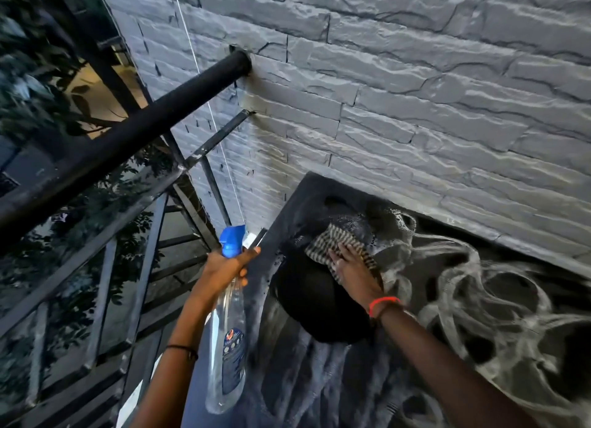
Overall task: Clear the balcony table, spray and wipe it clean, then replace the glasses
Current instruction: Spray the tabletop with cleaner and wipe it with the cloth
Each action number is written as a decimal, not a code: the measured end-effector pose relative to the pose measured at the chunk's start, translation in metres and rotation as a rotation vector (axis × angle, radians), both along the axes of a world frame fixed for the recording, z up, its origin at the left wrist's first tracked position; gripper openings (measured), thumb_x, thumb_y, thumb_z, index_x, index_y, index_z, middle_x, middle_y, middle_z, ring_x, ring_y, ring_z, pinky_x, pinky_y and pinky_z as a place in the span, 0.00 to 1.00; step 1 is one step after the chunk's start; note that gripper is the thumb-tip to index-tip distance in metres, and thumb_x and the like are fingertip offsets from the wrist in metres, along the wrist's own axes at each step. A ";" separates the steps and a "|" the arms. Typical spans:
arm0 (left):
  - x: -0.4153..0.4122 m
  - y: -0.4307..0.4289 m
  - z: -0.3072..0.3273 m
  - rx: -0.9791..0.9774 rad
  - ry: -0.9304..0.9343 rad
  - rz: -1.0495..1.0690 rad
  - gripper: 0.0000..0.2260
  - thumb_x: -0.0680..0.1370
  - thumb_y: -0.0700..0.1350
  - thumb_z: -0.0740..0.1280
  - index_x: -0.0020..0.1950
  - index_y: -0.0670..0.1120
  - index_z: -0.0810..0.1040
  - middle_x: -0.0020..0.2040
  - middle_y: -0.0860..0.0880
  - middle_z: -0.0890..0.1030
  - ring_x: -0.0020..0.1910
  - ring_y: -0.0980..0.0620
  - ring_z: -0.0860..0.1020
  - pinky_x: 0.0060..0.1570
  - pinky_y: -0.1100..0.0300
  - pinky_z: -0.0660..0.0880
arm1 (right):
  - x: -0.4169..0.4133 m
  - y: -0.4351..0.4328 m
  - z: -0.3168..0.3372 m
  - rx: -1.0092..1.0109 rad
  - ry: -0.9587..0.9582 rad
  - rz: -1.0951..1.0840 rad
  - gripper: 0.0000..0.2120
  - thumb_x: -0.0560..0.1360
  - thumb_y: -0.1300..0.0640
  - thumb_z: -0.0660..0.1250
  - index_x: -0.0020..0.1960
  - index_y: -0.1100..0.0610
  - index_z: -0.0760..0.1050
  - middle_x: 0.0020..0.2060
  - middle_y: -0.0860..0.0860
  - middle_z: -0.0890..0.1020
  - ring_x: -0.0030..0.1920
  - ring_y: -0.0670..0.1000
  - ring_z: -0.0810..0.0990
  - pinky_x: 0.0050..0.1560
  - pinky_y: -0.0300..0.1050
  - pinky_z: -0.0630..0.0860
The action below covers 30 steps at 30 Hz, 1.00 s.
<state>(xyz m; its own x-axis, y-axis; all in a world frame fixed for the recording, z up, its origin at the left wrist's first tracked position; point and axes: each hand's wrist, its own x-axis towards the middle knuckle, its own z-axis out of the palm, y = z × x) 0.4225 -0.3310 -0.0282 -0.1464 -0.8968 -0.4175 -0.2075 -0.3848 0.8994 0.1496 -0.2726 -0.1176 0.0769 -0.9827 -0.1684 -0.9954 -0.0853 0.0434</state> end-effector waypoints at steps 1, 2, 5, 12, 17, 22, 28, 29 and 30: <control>-0.001 -0.001 -0.001 0.002 -0.002 -0.005 0.15 0.73 0.47 0.74 0.33 0.46 0.70 0.24 0.47 0.71 0.23 0.51 0.70 0.25 0.61 0.72 | 0.009 -0.010 -0.004 -0.004 -0.053 -0.027 0.26 0.74 0.61 0.44 0.67 0.60 0.70 0.68 0.60 0.71 0.71 0.61 0.62 0.74 0.49 0.45; -0.001 -0.001 -0.001 0.003 -0.006 -0.009 0.15 0.73 0.47 0.74 0.33 0.45 0.70 0.24 0.47 0.71 0.23 0.51 0.70 0.25 0.61 0.72 | 0.021 -0.018 -0.005 0.041 -0.119 -0.056 0.25 0.76 0.62 0.44 0.71 0.61 0.63 0.72 0.62 0.62 0.74 0.61 0.55 0.73 0.49 0.40; -0.002 -0.005 -0.005 0.000 -0.012 -0.015 0.15 0.73 0.47 0.74 0.34 0.45 0.71 0.24 0.47 0.71 0.24 0.50 0.70 0.27 0.60 0.72 | 0.055 -0.017 -0.012 0.055 -0.192 -0.028 0.28 0.74 0.60 0.42 0.74 0.57 0.56 0.75 0.60 0.55 0.75 0.59 0.47 0.75 0.56 0.47; -0.010 -0.014 -0.007 0.002 0.015 -0.018 0.13 0.73 0.48 0.73 0.35 0.45 0.71 0.25 0.48 0.72 0.25 0.51 0.71 0.29 0.58 0.72 | 0.039 0.046 -0.020 0.011 -0.085 0.252 0.26 0.69 0.55 0.52 0.64 0.58 0.74 0.66 0.54 0.74 0.71 0.56 0.60 0.72 0.50 0.51; -0.015 -0.019 -0.006 0.003 0.013 -0.032 0.14 0.73 0.48 0.73 0.35 0.44 0.71 0.25 0.48 0.71 0.25 0.51 0.71 0.30 0.58 0.72 | -0.019 0.030 -0.006 -0.092 -0.024 0.170 0.21 0.70 0.61 0.56 0.59 0.59 0.78 0.62 0.53 0.77 0.67 0.57 0.71 0.72 0.39 0.42; -0.019 -0.020 -0.007 0.011 -0.005 -0.034 0.15 0.73 0.47 0.73 0.33 0.45 0.71 0.25 0.47 0.71 0.25 0.50 0.71 0.30 0.58 0.72 | -0.003 -0.053 -0.006 0.115 0.076 0.120 0.32 0.71 0.57 0.37 0.68 0.61 0.69 0.68 0.55 0.71 0.72 0.56 0.62 0.74 0.51 0.46; -0.032 -0.026 0.003 -0.005 -0.007 -0.068 0.16 0.74 0.47 0.72 0.31 0.45 0.70 0.24 0.48 0.71 0.24 0.51 0.71 0.28 0.62 0.72 | 0.071 -0.050 -0.015 0.011 0.055 0.316 0.24 0.72 0.62 0.50 0.65 0.58 0.72 0.65 0.48 0.75 0.71 0.54 0.65 0.74 0.56 0.55; -0.035 -0.027 0.006 -0.001 -0.002 -0.078 0.16 0.74 0.47 0.72 0.31 0.45 0.70 0.24 0.48 0.71 0.24 0.51 0.71 0.29 0.62 0.72 | 0.073 -0.036 -0.020 -0.005 0.060 0.353 0.24 0.70 0.61 0.51 0.62 0.57 0.76 0.63 0.47 0.77 0.69 0.54 0.68 0.72 0.57 0.59; -0.038 -0.030 0.007 0.007 -0.002 -0.083 0.16 0.74 0.47 0.72 0.31 0.45 0.70 0.25 0.48 0.71 0.24 0.51 0.70 0.30 0.61 0.72 | 0.072 -0.022 -0.025 -0.019 0.040 0.380 0.23 0.70 0.61 0.52 0.60 0.58 0.77 0.62 0.47 0.77 0.69 0.55 0.68 0.70 0.57 0.63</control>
